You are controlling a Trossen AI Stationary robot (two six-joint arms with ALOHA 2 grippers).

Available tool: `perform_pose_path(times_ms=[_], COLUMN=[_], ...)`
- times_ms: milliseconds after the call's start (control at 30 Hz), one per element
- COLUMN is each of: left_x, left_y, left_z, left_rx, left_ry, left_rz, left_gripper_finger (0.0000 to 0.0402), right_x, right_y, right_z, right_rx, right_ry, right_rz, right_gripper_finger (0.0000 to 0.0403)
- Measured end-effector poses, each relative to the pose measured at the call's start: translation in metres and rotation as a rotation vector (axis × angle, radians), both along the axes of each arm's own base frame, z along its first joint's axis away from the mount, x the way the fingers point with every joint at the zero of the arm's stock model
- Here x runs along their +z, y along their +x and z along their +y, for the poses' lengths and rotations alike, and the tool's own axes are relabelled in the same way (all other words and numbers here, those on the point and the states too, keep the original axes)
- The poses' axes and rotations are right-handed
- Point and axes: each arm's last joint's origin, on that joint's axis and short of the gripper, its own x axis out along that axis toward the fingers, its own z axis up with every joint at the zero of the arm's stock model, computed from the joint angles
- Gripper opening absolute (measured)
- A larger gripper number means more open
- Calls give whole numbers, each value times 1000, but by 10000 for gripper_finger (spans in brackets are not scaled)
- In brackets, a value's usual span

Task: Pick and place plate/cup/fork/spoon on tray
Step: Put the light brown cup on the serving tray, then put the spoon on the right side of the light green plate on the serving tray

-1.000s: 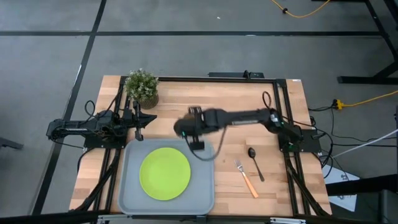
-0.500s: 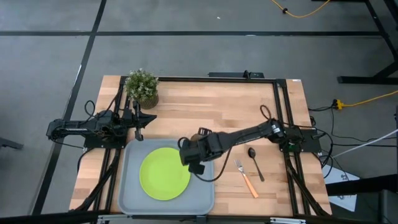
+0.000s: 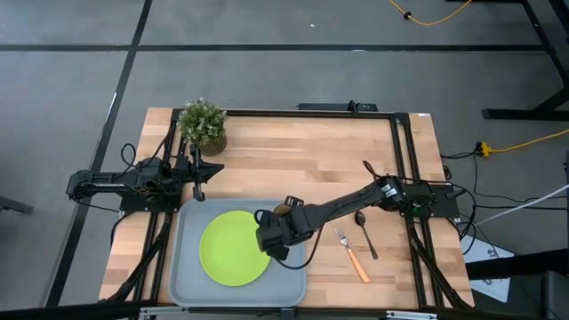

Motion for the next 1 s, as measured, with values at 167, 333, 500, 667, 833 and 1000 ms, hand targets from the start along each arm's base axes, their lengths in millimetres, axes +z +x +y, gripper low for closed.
perform_pose_path(times_ms=[167,333,500,667,833,1000], left_x=[0,0,0,0,0,0], left_y=[0,0,0,0,0,0], left_z=[0,0,0,0,0,0], left_rx=[0,0,0,0,0,0], left_ry=[0,0,1,1,1,1], left_rz=[0,0,0,0,0,-1], left_gripper_finger=[0,0,0,0,0,0], right_x=[-3,-9,-12,-12,-11,3], right_y=[2,3,3,3,3,3], right_z=[1,1,2,2,2,1], right_rx=[-12,-33,-54,-57,-55,-54], right_ry=[17,33,63,63,62,65], right_rz=[-29,-30,-26,-26,-25,-32], right_gripper_finger=[3,3,24,67,94,102])
